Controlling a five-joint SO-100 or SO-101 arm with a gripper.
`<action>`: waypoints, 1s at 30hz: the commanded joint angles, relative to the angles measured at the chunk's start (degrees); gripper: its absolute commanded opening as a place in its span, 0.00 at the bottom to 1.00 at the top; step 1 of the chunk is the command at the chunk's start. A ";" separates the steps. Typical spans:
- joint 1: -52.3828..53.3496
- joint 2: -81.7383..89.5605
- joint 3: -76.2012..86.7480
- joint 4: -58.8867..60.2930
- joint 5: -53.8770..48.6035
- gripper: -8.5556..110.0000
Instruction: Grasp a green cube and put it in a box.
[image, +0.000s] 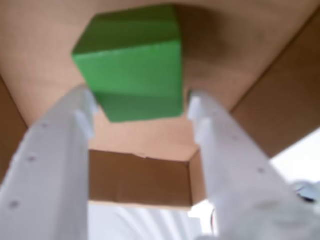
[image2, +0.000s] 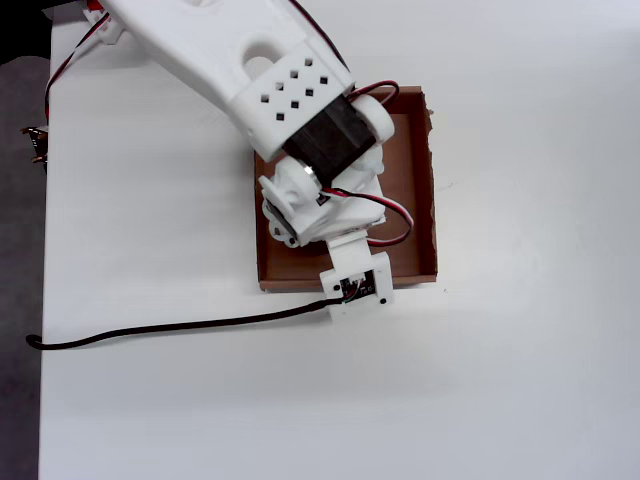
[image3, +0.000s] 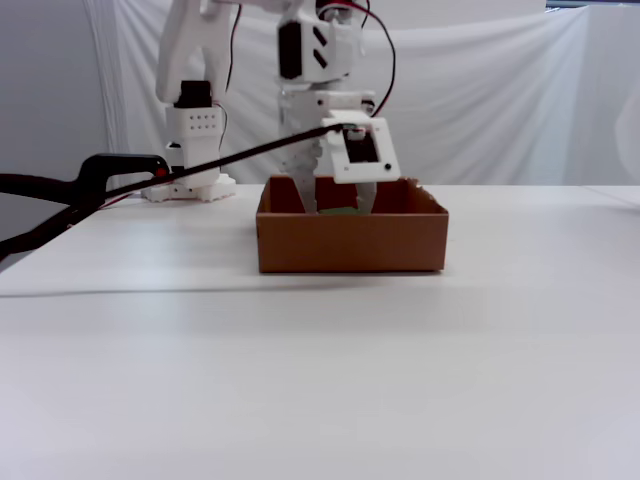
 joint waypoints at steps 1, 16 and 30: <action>1.05 1.41 -3.34 0.44 0.00 0.24; 15.03 33.40 12.66 1.41 -0.44 0.26; 32.08 59.59 38.06 -0.35 -8.09 0.26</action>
